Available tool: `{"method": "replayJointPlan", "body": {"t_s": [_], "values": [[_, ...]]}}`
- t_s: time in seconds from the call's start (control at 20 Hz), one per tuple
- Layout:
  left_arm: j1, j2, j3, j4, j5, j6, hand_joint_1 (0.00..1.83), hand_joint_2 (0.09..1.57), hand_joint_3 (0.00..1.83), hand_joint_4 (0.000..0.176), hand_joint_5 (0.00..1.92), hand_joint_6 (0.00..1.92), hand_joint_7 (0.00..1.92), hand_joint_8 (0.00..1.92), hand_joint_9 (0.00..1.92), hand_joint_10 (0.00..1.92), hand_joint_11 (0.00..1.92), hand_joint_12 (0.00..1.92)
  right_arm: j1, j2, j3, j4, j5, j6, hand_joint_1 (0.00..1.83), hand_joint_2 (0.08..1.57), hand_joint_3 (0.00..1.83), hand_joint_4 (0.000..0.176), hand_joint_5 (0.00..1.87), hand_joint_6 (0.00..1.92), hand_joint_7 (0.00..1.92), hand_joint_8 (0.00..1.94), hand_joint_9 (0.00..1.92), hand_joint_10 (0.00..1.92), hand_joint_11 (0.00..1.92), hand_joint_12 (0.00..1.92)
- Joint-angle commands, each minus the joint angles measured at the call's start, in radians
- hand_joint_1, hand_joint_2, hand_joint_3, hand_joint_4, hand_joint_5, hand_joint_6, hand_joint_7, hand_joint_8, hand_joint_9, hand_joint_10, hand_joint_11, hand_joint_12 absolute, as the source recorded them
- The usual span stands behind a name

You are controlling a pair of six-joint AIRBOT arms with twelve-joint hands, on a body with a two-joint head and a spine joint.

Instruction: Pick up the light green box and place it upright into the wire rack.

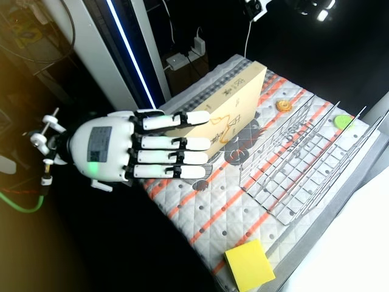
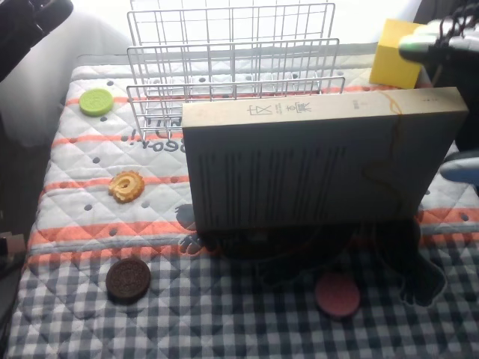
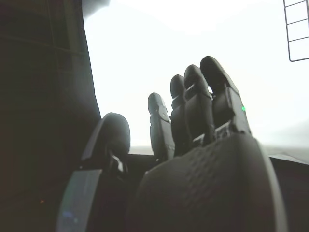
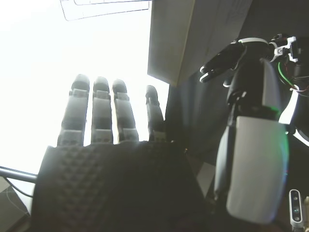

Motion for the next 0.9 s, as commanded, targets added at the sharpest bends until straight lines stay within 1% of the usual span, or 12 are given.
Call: {"method": "replayJointPlan", "body": {"t_s": [0.0,0.1,0.15,0.25,0.3,0.35,0.4,0.45,0.5,0.55,0.75,0.85], "values": [[-0.007,0.003,-0.002,-0.005,-0.118,-0.006,0.37,1.11,0.0,0.085,0.53,0.0,0.4,0.0,0.35,0.01,0.0,0.66,0.008,0.006,0.002,0.037,0.116,0.007,0.66,1.05,0.0,0.059,0.33,0.0,0.33,0.0,0.28,0.0,0.19,0.33],[-0.007,0.004,-0.003,-0.005,-0.119,-0.006,0.34,1.12,0.0,0.105,0.52,0.0,0.43,0.01,0.37,0.01,0.0,0.67,0.013,0.006,0.002,0.027,0.106,0.007,0.66,1.03,0.0,0.068,0.3,0.0,0.28,0.0,0.24,0.0,0.18,0.23],[-0.007,0.004,-0.003,-0.005,-0.119,-0.006,0.34,1.12,0.0,0.106,0.51,0.0,0.43,0.01,0.36,0.01,0.0,0.66,0.017,0.005,0.002,0.022,0.103,0.007,0.68,1.03,0.0,0.075,0.27,0.0,0.24,0.0,0.2,0.0,0.13,0.2],[-0.007,0.003,-0.004,-0.004,-0.119,-0.006,0.31,1.11,0.0,0.122,0.49,0.0,0.41,0.0,0.35,0.0,0.0,0.62,0.033,0.002,0.002,0.01,0.102,0.007,0.7,1.03,0.0,0.065,0.24,0.0,0.2,0.0,0.16,0.0,0.1,0.18],[-0.007,0.003,-0.003,-0.004,-0.119,-0.006,0.32,1.11,0.0,0.129,0.47,0.0,0.4,0.0,0.34,0.0,0.0,0.62,0.046,0.0,0.003,0.001,0.1,0.007,0.68,0.99,0.0,0.068,0.25,0.0,0.23,0.0,0.2,0.0,0.16,0.17],[-0.007,0.001,-0.002,-0.004,-0.116,-0.006,0.33,1.11,0.0,0.117,0.47,0.0,0.4,0.0,0.34,0.0,0.0,0.61,0.063,-0.002,0.005,-0.014,0.088,0.007,0.67,0.97,0.0,0.067,0.25,0.0,0.24,0.0,0.22,0.0,0.19,0.17],[-0.007,-0.002,0.0,-0.004,-0.112,-0.006,0.33,1.1,0.0,0.116,0.48,0.0,0.4,0.0,0.35,0.0,0.0,0.61,0.087,-0.004,0.008,-0.035,0.066,0.007,0.68,0.97,0.0,0.074,0.24,0.0,0.22,0.0,0.21,0.0,0.19,0.17],[-0.007,-0.004,0.002,-0.006,-0.111,-0.006,0.34,1.1,0.0,0.109,0.48,0.0,0.41,0.0,0.35,0.0,0.0,0.61,0.113,-0.008,0.011,-0.058,0.042,0.007,0.68,0.96,0.0,0.086,0.24,0.0,0.22,0.0,0.21,0.0,0.19,0.16],[-0.007,-0.005,0.002,-0.006,-0.11,-0.006,0.32,1.1,0.0,0.097,0.48,0.0,0.41,0.0,0.35,0.0,0.01,0.61,0.132,-0.01,0.013,-0.076,0.024,0.007,0.71,0.94,0.0,0.109,0.23,0.0,0.18,0.0,0.15,0.0,0.14,0.14],[-0.007,-0.005,0.002,-0.006,-0.11,-0.006,0.31,1.1,0.0,0.092,0.48,0.0,0.4,0.0,0.35,0.0,0.01,0.61,0.151,-0.013,0.016,-0.091,0.009,0.007,0.73,0.93,0.0,0.117,0.23,0.0,0.17,0.0,0.14,0.0,0.14,0.14],[-0.007,-0.006,0.002,-0.006,-0.108,-0.006,0.35,1.09,0.0,0.068,0.49,0.0,0.41,0.0,0.37,0.01,0.03,0.63,0.211,-0.06,0.054,-0.143,-0.055,0.035,0.73,0.93,0.0,0.102,0.23,0.0,0.18,0.0,0.14,0.0,0.12,0.13],[-0.007,-0.007,0.004,-0.008,-0.11,-0.006,0.36,1.09,0.0,0.05,0.49,0.0,0.41,0.0,0.37,0.01,0.04,0.64,0.241,-0.09,0.076,-0.178,-0.101,0.04,0.75,0.95,0.0,0.092,0.22,0.0,0.17,0.0,0.12,0.0,0.09,0.12]]}}
